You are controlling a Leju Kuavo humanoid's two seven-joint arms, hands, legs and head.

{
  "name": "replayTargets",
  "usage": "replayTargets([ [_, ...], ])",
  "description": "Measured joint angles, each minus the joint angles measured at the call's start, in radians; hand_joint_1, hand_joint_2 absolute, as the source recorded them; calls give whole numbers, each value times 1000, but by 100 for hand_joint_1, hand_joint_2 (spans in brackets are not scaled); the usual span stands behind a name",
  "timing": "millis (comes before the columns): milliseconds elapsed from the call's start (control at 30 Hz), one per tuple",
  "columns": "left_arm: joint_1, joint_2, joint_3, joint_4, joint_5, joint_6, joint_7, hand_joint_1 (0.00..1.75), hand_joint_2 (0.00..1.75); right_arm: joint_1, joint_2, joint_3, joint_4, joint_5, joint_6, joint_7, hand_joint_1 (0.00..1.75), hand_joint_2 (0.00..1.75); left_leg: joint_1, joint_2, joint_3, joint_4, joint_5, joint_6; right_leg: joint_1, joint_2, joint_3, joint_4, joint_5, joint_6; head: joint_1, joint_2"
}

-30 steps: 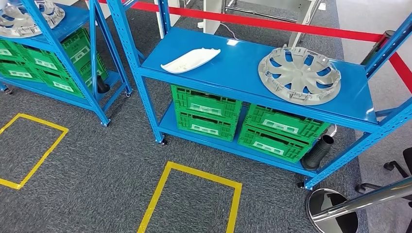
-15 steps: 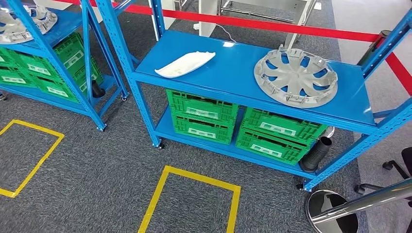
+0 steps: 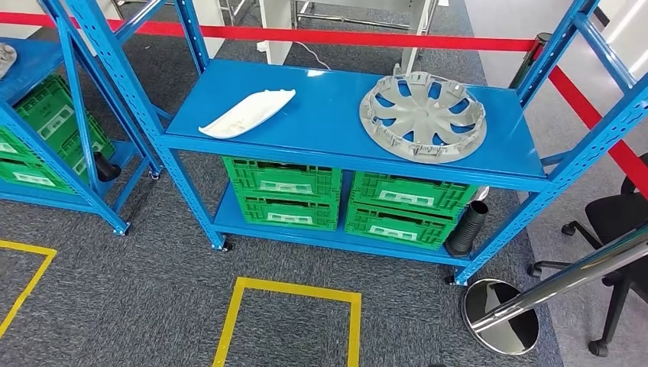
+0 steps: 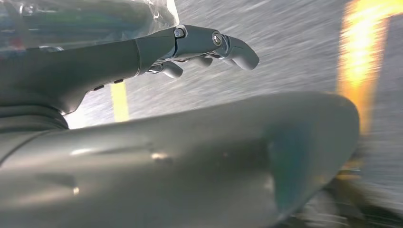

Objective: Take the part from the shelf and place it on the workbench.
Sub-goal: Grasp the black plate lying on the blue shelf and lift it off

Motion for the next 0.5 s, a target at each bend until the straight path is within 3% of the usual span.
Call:
replayTargets([
  [33,-31,-1,0,-23,0,0,-1,0,0,32,1,0,20,0,0,1,0,0,1,6,1,-2,0,7,0,-10,-1,6,-4,5,2,0],
  [100,-89,-3,0,-69,0,0,-2,0,0,88,2,1,63,0,0,2,0,0,4,15,6,-7,-2,20,1,-54,-29,65,-35,15,7,0],
  [133,-113,-3,0,-94,0,1,-3,0,0,112,2,1,88,0,0,2,0,0,3,21,8,-7,-5,24,2,-79,-61,125,-62,19,10,0],
  [200,-151,-3,1,-139,0,1,-3,0,0,150,0,0,135,0,0,3,0,0,1,32,14,-7,-11,27,1,-98,-137,255,-107,23,13,0],
  [233,-162,-3,1,-157,0,1,-3,0,0,165,0,1,154,0,0,3,0,0,1,35,19,-7,-15,27,1,-100,-161,288,-107,22,13,0],
  [267,-168,-3,1,-170,0,1,-3,0,0,175,-1,1,168,0,0,3,0,0,0,38,24,-7,-19,25,1,-102,-166,283,-86,21,14,0],
  [300,-169,-3,1,-178,0,1,-3,0,0,177,-1,1,175,0,0,2,0,0,-1,41,31,-7,-23,23,2,-104,-149,237,-48,17,14,0],
  [367,-148,-3,1,-180,0,1,-1,0,87,153,-2,0,178,0,0,0,0,87,-2,53,41,-8,-34,18,7,-116,-90,101,22,5,14,0],
  [433,-105,-4,1,-167,0,1,1,0,175,104,-3,1,165,0,0,-3,0,175,-3,64,45,-11,-41,11,13,-125,-54,27,42,-6,13,0],
  [500,-57,-4,1,-141,0,1,3,0,175,55,-2,1,140,0,0,-4,0,175,-6,72,51,-10,-46,13,15,-120,-52,18,39,-5,11,0],
])
